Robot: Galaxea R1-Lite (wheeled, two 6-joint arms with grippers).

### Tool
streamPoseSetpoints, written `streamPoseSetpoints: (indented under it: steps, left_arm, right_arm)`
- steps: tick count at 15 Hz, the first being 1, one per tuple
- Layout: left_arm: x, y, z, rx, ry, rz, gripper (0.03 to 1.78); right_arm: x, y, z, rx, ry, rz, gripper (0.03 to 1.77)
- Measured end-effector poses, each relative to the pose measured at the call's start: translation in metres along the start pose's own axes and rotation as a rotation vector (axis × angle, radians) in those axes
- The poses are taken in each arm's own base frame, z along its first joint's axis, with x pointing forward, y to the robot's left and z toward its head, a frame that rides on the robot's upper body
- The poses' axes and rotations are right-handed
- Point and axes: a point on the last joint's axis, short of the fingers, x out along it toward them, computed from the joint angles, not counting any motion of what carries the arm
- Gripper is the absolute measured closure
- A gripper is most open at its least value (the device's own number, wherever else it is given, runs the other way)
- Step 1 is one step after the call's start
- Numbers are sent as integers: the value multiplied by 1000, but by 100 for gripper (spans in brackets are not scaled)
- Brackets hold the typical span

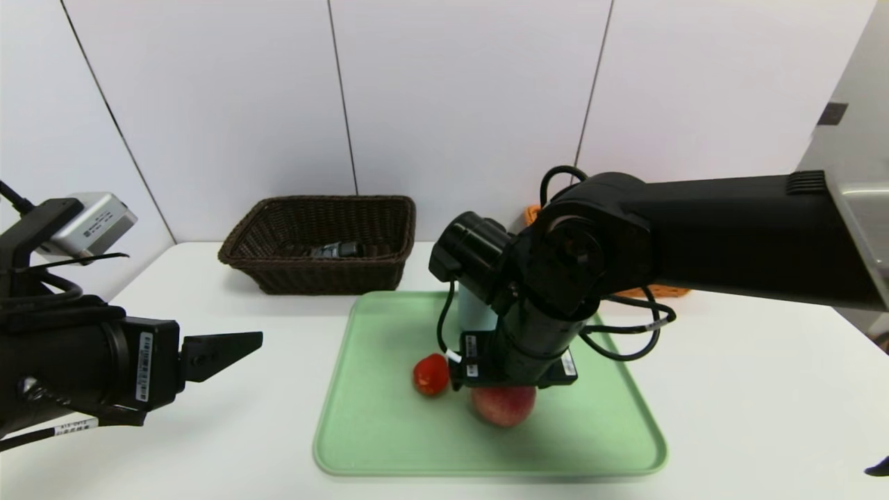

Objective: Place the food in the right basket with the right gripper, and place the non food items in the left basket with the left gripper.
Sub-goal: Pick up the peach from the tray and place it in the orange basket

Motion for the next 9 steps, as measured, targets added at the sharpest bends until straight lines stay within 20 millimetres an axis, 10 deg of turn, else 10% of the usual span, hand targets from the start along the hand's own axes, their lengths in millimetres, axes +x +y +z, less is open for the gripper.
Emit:
streamPoseSetpoints:
  steps: [9]
  left_arm:
    - [1,0,0,-2,1,0,12]
  right_arm:
    - [11,-1,3,7,20,-18,10]
